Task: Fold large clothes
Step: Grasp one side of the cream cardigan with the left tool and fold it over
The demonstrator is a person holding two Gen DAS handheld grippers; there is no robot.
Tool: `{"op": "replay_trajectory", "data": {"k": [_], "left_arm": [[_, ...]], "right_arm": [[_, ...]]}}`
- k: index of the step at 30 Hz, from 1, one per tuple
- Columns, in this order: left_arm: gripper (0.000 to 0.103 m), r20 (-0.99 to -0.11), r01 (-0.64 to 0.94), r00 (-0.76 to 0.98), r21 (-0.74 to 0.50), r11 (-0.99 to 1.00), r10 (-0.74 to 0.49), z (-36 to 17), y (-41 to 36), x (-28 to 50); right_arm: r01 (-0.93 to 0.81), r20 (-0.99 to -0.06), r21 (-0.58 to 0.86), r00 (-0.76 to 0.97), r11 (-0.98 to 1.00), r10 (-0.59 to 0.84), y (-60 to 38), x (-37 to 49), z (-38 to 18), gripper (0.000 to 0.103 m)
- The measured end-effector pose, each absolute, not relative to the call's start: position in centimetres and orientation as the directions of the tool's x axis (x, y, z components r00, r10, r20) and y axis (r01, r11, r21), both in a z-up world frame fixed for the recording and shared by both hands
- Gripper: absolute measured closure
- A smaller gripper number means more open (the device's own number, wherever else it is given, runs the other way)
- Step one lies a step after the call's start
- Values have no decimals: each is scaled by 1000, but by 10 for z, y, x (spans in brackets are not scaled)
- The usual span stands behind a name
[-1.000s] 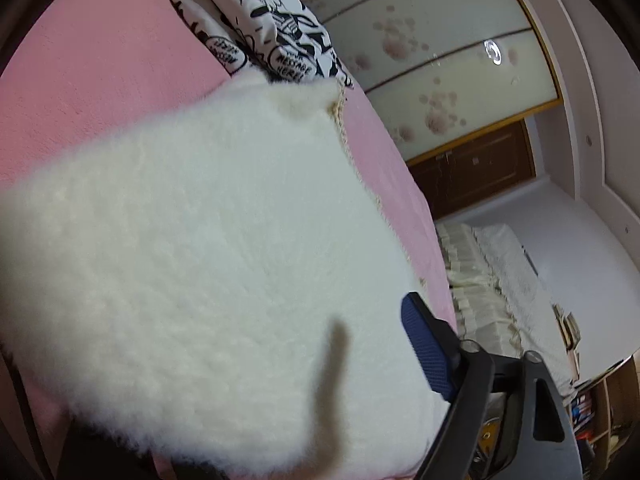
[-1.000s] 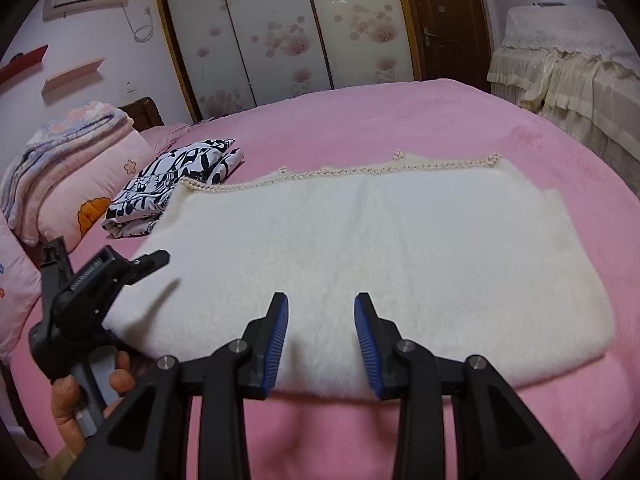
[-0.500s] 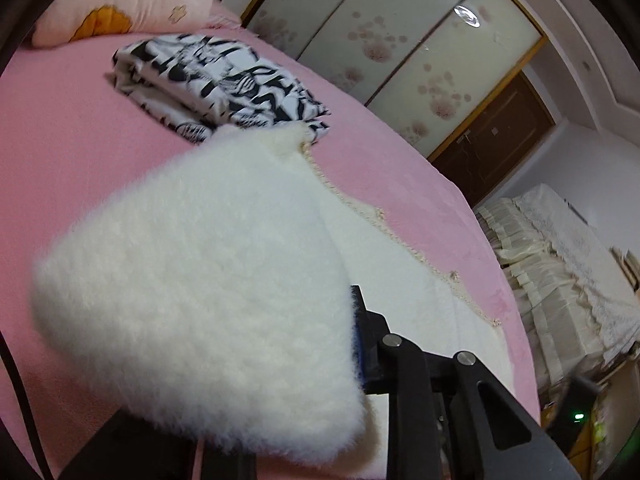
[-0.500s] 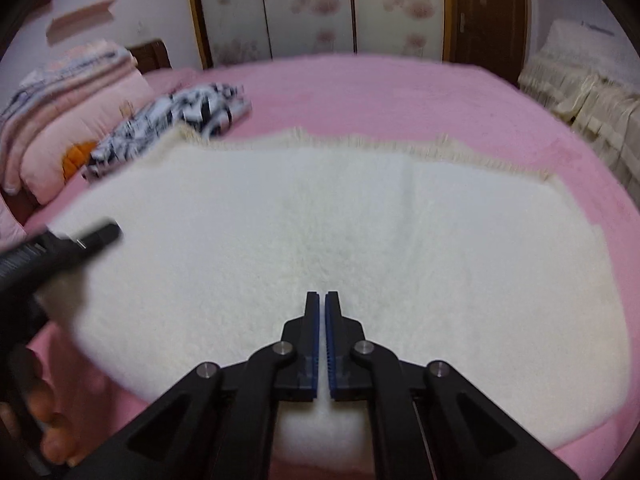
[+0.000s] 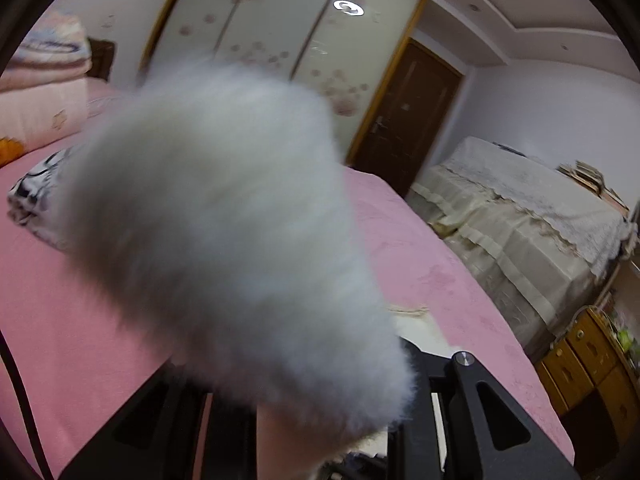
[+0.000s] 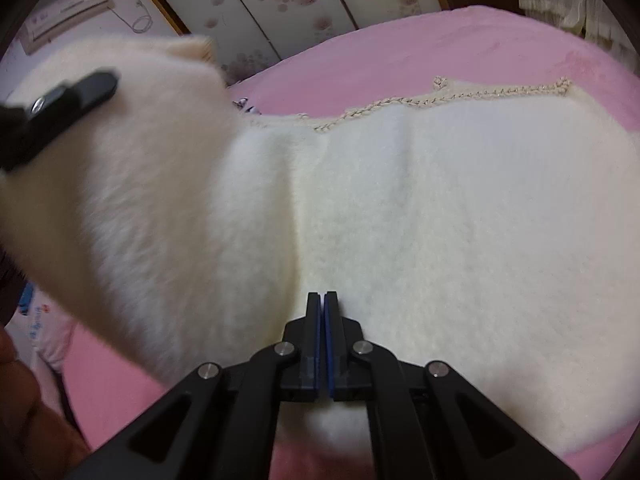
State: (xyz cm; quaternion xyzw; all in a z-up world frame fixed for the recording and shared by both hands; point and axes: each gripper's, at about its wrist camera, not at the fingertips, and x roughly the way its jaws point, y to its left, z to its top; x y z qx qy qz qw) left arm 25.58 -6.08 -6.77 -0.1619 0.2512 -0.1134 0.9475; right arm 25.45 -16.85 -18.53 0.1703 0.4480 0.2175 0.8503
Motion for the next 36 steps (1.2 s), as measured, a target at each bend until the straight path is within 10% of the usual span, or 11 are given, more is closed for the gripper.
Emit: {"op": "replay_trajectory", "data": {"k": [13,24,28,31,36], "left_arm": [[83,-627,360,636,-275,892,-450,-141,-247,269],[81,-655,424,631,-156,892,-415,-155,-251,260],[67,-680,449,605,-140,883,-415,-146,-244,256],[23,-679,498,528,-239,834,-510,-130,-240,247],[17,-673,507,499,-285,813,-547,-102,-221,226]], "right_arm": [[48,-747,314,628,948,216,-347,175,-167,102],[112,-772,312,609,943,183,-366,168,-182,102],[127,-776,309,606,942,173,-369,164,-173,101],[133,-776,308,607,942,168,-377,164,-166,101],[104,-763,300,622,948,174,-384,167,-141,101]]}}
